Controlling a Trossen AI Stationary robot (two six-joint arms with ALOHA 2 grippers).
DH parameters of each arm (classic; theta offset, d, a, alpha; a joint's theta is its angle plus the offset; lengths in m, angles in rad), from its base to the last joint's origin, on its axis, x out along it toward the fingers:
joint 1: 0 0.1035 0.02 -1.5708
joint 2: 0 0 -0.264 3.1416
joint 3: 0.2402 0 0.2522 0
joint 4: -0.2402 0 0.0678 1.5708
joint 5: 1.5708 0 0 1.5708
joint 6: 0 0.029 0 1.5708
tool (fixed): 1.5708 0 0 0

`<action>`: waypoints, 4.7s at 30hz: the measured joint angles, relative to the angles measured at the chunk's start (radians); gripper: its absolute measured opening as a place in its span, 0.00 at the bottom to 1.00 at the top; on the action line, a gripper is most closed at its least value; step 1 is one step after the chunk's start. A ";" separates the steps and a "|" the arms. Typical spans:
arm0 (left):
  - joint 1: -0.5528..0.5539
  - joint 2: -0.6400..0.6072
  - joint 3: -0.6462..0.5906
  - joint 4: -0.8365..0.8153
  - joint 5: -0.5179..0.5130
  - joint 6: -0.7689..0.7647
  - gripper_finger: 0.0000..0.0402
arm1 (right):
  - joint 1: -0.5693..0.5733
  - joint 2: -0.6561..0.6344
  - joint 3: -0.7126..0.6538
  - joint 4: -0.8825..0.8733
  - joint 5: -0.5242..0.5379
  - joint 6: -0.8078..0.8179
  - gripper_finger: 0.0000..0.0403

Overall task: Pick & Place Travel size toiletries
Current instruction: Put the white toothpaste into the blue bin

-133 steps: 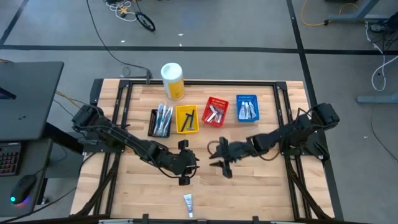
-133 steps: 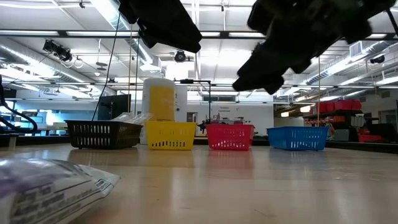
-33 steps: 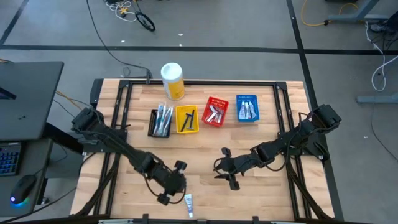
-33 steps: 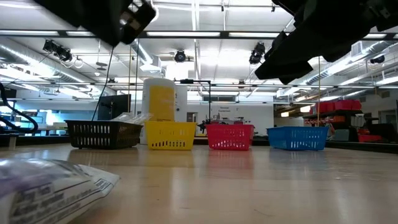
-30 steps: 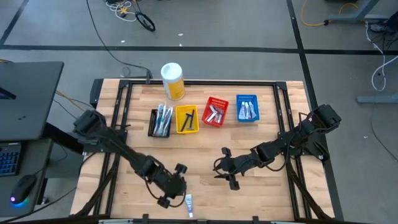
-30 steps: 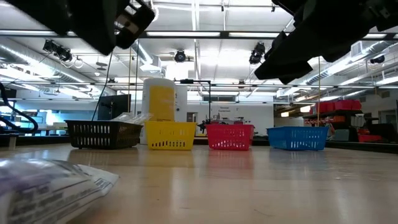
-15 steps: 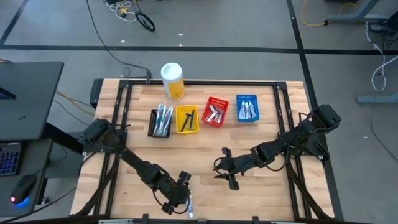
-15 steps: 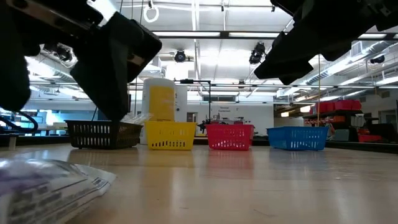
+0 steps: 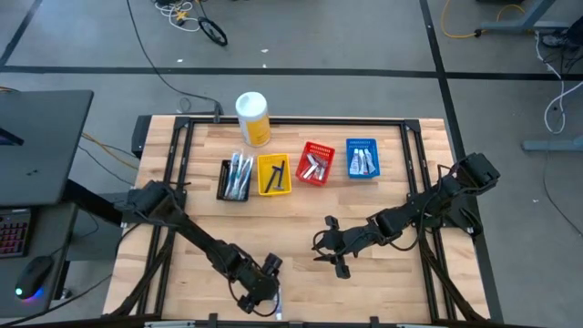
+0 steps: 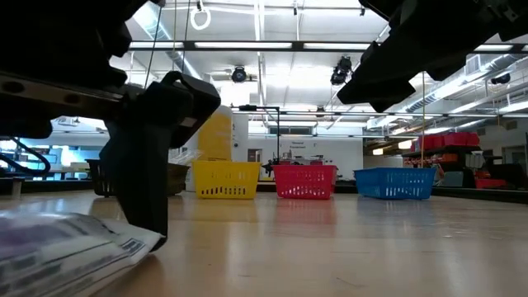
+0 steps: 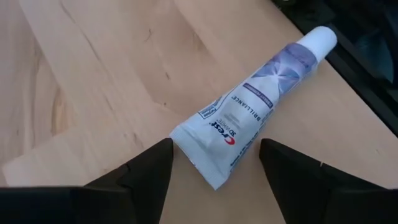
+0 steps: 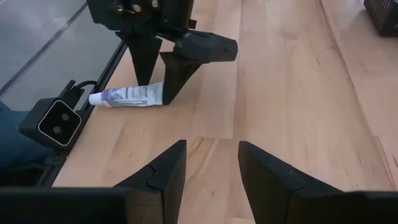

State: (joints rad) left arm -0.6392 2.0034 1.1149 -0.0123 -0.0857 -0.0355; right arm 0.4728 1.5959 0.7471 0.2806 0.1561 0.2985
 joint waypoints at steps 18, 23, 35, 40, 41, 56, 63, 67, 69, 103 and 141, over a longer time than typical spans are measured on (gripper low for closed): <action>0.004 0.010 -0.002 0.058 -0.017 -0.087 0.25 | 0.000 0.000 0.000 0.000 0.000 0.000 0.39; 0.004 0.010 -0.002 0.059 -0.037 -0.099 0.15 | 0.000 0.000 0.000 0.000 0.000 0.000 0.39; 0.023 0.011 0.009 0.050 -0.037 -0.141 0.03 | 0.000 0.000 0.000 0.000 0.000 0.000 0.39; 0.008 0.014 0.031 0.022 -0.080 -0.092 0.15 | 0.000 0.000 0.000 0.000 0.000 -0.005 0.39; 0.004 0.014 0.037 0.008 -0.097 -0.100 0.19 | 0.000 0.000 0.000 0.000 0.000 -0.010 0.39; 0.044 0.014 0.268 -0.475 0.141 -0.409 0.39 | 0.000 0.000 0.000 -0.001 -0.001 -0.027 0.39; 0.086 0.012 0.338 -0.437 0.251 -0.615 0.34 | 0.000 0.000 0.000 -0.009 -0.006 -0.030 0.39; 0.118 0.012 0.333 -0.439 0.300 -0.924 0.35 | 0.000 0.000 0.000 -0.010 -0.029 -0.012 0.39; 0.126 0.012 0.320 -0.438 0.357 -1.103 0.36 | 0.000 0.000 0.000 -0.012 -0.060 -0.002 0.39; 0.079 0.120 0.300 -0.274 0.342 -1.599 0.59 | -0.003 0.000 0.000 -0.045 -0.106 -0.242 0.39; 0.317 -0.012 0.295 -0.507 -0.041 -0.917 0.02 | -0.037 -0.102 -0.001 -0.357 -0.025 -0.025 0.39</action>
State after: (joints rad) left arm -0.3225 1.9912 1.4101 -0.5190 -0.1270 -0.9527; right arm 0.4359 1.4938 0.7464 -0.0768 0.1314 0.2735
